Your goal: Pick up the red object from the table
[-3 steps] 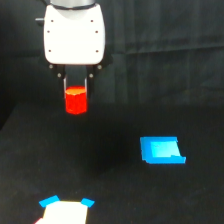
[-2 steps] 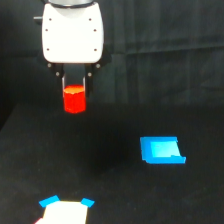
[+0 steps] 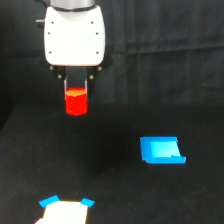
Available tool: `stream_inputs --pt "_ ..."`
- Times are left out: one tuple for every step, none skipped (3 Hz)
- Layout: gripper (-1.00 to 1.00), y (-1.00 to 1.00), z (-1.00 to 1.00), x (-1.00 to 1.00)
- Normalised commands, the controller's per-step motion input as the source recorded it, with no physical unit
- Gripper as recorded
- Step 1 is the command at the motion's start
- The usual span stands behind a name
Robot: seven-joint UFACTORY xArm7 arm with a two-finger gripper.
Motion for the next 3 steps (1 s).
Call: stream_inputs --pt "-1.0 -0.09 0.04 -0.17" --pt "-0.99 0.32 -0.13 0.14" --pt "-1.0 -0.22 0.05 0.19"
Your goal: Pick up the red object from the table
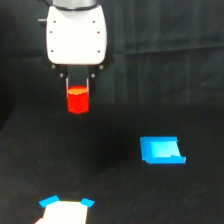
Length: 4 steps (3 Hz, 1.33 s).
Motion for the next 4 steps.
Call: stream_inputs --pt "-1.0 -0.56 -0.31 0.6" --pt "-1.0 -0.02 -0.49 0.19" --pt "-1.0 -0.51 0.16 -0.64" --pt "-1.0 -0.35 0.29 -0.65"
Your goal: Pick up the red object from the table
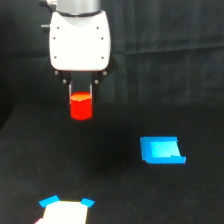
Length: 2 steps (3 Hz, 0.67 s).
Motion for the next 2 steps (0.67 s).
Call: stream_inputs --pt "-1.0 -0.42 0.48 -0.21" --pt "-1.0 -0.72 0.38 -0.09"
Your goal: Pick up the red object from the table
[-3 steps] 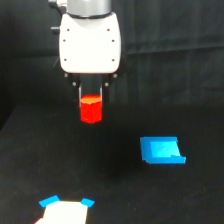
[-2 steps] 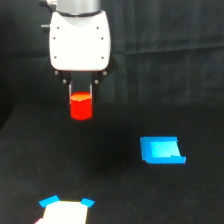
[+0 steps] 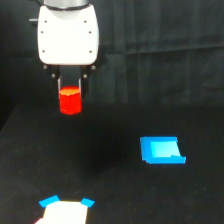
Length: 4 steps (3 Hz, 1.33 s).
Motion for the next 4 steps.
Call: stream_inputs --pt "-1.0 -0.24 0.16 0.02" --pt "-1.0 -0.01 0.39 -0.24" --pt "-1.0 -0.13 0.4 0.08" --pt "-1.0 -0.13 0.45 -0.13"
